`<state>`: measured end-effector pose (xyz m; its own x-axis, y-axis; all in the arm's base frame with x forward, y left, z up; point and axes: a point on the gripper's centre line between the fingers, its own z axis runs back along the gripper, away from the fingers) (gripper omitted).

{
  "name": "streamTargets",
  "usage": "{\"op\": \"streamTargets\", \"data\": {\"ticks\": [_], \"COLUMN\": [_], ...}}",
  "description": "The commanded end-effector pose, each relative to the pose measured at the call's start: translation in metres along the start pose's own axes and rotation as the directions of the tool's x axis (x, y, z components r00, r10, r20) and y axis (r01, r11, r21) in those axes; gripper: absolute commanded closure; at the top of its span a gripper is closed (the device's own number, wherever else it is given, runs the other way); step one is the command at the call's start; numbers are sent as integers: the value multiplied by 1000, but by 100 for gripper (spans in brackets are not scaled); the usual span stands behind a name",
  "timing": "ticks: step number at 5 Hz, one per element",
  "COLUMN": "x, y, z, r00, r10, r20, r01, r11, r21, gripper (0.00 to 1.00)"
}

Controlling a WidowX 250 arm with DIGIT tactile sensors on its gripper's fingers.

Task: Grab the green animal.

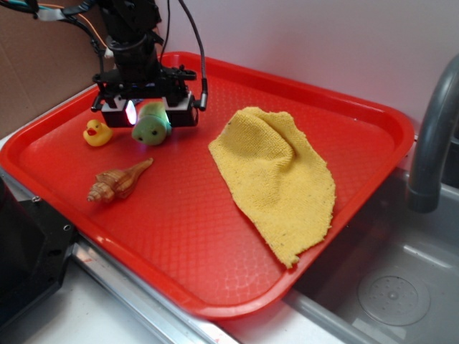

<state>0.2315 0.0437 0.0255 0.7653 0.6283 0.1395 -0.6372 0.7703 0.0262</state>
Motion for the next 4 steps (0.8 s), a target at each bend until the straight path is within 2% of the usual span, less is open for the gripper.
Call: {"op": "streamTargets", "data": {"ticks": [1, 2, 3, 4], "x": [3, 2, -5, -20], "y": [9, 8, 0, -12], "z": [12, 28, 50, 85], "r00": [999, 997, 977, 897], "r10": [21, -48, -201, -441], "r20": [38, 53, 74, -42], "r01": [-19, 49, 202, 440], "r11": [998, 999, 979, 898], "r21": [-58, -23, -7, -28], "gripper": [100, 100, 100, 100]}}
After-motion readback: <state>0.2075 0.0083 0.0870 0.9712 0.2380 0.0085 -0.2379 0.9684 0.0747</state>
